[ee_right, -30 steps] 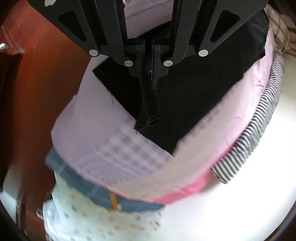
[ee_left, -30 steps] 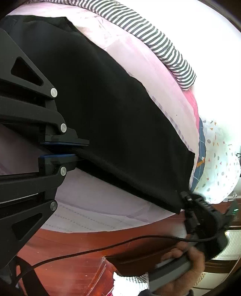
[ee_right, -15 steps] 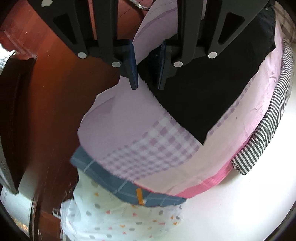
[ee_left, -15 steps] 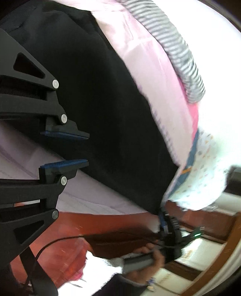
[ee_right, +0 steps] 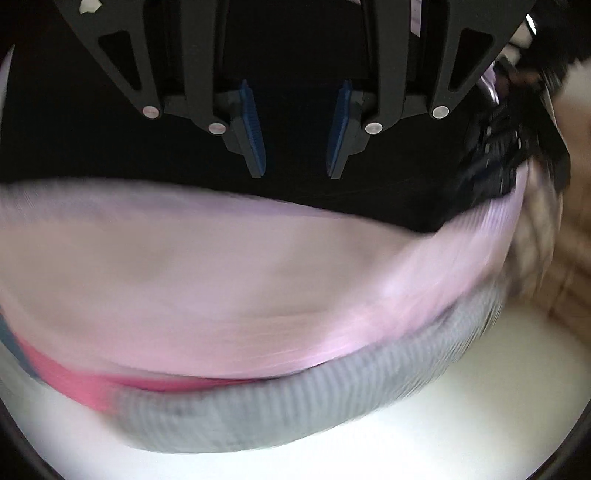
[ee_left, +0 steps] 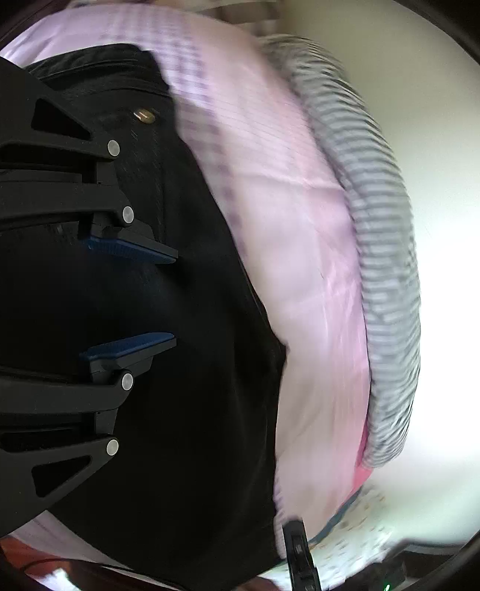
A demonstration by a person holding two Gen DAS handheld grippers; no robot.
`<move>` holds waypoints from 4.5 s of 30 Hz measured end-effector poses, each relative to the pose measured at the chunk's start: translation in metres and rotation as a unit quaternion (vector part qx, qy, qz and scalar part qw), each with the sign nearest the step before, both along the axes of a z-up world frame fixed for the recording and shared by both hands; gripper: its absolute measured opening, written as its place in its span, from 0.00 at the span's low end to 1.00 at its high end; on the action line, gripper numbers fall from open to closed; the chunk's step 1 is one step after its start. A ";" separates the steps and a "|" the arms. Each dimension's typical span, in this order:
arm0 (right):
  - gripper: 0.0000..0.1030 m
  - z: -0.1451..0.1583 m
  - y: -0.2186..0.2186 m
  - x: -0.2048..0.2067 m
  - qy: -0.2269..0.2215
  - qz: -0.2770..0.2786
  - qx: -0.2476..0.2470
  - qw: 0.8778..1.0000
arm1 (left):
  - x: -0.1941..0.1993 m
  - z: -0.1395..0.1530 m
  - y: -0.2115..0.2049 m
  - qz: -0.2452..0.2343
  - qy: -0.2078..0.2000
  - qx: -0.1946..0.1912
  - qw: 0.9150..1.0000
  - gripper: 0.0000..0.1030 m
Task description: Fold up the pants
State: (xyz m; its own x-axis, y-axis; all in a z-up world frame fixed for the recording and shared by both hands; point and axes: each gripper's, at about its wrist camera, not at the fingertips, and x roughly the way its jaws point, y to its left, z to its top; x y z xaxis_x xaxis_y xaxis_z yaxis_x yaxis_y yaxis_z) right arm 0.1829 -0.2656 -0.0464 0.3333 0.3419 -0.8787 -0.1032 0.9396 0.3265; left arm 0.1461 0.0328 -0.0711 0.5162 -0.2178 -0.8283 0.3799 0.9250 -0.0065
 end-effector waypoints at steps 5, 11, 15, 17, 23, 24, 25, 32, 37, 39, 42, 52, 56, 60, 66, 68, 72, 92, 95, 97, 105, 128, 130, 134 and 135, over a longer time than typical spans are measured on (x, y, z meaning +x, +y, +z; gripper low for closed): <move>0.33 -0.020 0.095 0.062 0.040 0.148 0.024 0.988 | -0.003 -0.006 0.019 0.002 0.003 -0.025 1.000 0.40; 0.33 -0.046 0.154 0.093 0.071 0.225 -0.007 0.972 | -0.002 -0.013 0.020 0.000 0.014 -0.043 0.999 0.40; 0.32 -0.048 0.169 0.090 0.061 0.255 -0.004 0.965 | 0.003 -0.015 0.021 0.004 0.029 -0.060 0.998 0.42; 0.12 -0.042 0.169 0.088 0.041 0.241 -0.007 0.970 | 0.005 -0.014 0.022 0.012 0.037 -0.070 0.997 0.43; 0.08 -0.019 0.167 0.084 -0.012 0.209 -0.012 0.978 | 0.005 -0.002 0.022 0.030 0.023 -0.063 0.997 0.43; 0.08 -0.023 0.165 0.087 -0.009 0.202 -0.012 0.979 | 0.005 0.000 0.021 0.032 0.012 -0.053 0.998 0.45; 0.07 -0.027 0.162 0.091 -0.009 0.196 -0.013 0.981 | 0.004 0.001 0.021 0.031 0.002 -0.043 0.999 0.48; 0.09 -0.050 0.161 0.105 0.013 0.153 -0.013 0.988 | 0.015 -0.015 0.027 0.038 0.001 -0.006 0.999 0.49; 0.33 -0.024 0.153 0.088 -0.018 0.130 -0.034 0.991 | 0.013 -0.014 0.024 0.033 -0.003 0.006 0.999 0.49; 0.37 -0.010 0.140 0.075 -0.037 0.108 -0.038 0.993 | 0.013 -0.014 0.028 0.033 -0.001 0.001 0.999 0.49; 0.39 -0.004 0.126 0.048 -0.050 0.084 -0.041 0.994 | 0.010 -0.015 0.033 0.019 -0.001 -0.001 1.000 0.49; 0.38 -0.043 0.114 -0.006 -0.041 0.025 -0.055 0.997 | 0.004 -0.010 0.021 0.025 0.001 0.039 0.999 0.49; 0.38 -0.044 0.078 -0.031 -0.049 -0.010 -0.061 0.997 | -0.019 -0.003 0.007 -0.004 -0.013 0.036 0.999 0.51; 0.38 -0.044 0.029 -0.062 -0.048 -0.064 -0.072 0.994 | -0.041 -0.005 -0.024 -0.055 -0.008 0.016 0.998 0.54; 0.39 -0.042 -0.059 -0.110 -0.034 -0.159 -0.104 0.981 | -0.051 -0.023 -0.056 -0.101 0.006 0.032 0.994 0.58; 0.39 -0.043 -0.089 -0.128 -0.026 -0.191 -0.129 0.973 | -0.048 -0.025 -0.050 -0.090 -0.009 0.040 0.995 0.68; 0.40 -0.041 -0.149 -0.168 -0.012 -0.267 -0.136 0.954 | -0.039 -0.022 -0.044 -0.089 0.023 0.023 0.995 0.67; 0.39 -0.038 -0.188 -0.234 -0.027 -0.298 -0.200 0.933 | -0.044 -0.018 -0.226 -0.204 -0.013 0.041 0.978 0.68; 0.41 -0.031 -0.213 -0.257 -0.034 -0.342 -0.178 0.922 | -0.030 -0.023 -0.214 -0.172 -0.007 0.029 0.985 0.78; 0.41 -0.027 -0.232 -0.280 -0.053 -0.373 -0.116 0.919 | -0.025 -0.018 -0.207 -0.156 0.006 0.019 0.988 0.78; 0.42 -0.053 -0.252 -0.317 -0.090 -0.419 0.075 0.901 | -0.054 -0.001 -0.206 -0.185 -0.008 -0.001 0.983 0.78; 0.14 -0.066 -0.263 -0.303 -0.138 -0.461 0.102 0.871 | -0.072 -0.026 -0.207 -0.191 0.012 0.013 0.981 0.80; 0.14 -0.064 -0.263 -0.296 -0.141 -0.455 0.097 0.874 | -0.071 -0.027 -0.205 -0.190 0.012 0.011 0.982 0.82; 0.12 -0.068 -0.266 -0.288 -0.127 -0.467 0.089 0.871 | -0.070 -0.028 -0.203 -0.189 0.009 0.006 0.982 0.84; 0.10 -0.068 -0.266 -0.289 -0.121 -0.473 0.092 0.868 | -0.070 -0.028 -0.202 -0.189 0.007 0.004 0.982 0.85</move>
